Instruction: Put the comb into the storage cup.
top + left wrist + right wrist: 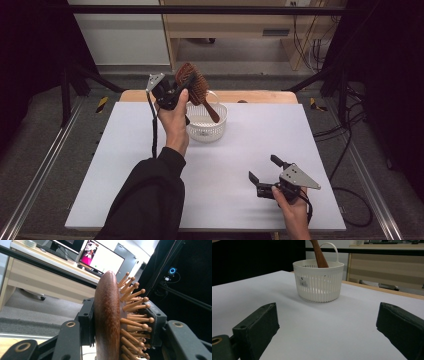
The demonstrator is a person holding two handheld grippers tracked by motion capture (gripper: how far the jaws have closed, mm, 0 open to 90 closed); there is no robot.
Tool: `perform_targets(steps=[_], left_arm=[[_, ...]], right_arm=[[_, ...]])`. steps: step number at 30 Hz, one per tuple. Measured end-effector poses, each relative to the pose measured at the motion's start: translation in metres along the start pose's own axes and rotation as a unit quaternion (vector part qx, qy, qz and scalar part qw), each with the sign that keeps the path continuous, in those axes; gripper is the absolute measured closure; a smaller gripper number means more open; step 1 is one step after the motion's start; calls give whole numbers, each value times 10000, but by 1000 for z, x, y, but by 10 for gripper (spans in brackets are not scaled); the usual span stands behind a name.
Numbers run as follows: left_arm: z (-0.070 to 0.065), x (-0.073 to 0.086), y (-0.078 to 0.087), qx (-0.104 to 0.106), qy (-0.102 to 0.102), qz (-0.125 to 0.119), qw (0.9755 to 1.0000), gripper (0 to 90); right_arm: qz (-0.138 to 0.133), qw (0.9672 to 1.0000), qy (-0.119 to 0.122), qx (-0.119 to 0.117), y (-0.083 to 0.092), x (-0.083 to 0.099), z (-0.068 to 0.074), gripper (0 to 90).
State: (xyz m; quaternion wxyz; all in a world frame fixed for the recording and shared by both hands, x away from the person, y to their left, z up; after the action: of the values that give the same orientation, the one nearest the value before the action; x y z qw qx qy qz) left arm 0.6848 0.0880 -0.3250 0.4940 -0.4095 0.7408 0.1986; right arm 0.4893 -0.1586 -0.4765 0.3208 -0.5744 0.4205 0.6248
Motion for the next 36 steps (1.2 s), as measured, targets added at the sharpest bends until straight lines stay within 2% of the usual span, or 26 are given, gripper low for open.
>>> perform_targets(steps=[10, 18, 36], left_arm=[[5, 6, -5, -20, 46, 7, 10000, 513], [8, 11, -4, -37, -37, 77, 10000, 513], [18, 15, 0, -58, 50, 70, 9999, 513]], right_arm=[[8, 10000, -13, 2, 0, 1, -1, 45], [28, 10000, -76, -11, -2, 2, 0, 45], [61, 10000, 29, 7, -5, 4, 3, 47]])
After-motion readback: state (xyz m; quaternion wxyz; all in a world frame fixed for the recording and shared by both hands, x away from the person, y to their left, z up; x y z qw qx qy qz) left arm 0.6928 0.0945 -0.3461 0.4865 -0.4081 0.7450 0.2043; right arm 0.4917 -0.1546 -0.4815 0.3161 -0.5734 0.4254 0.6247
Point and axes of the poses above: each handheld gripper's, and its own axes: y roughly backward along the jaws, x roughly out of its underside, z roughly to its left, the point moved 9 cm from there along -y, roughly forward along the jaws, and after that the axes turned 9 degrees about x, right-handed, at the moved point
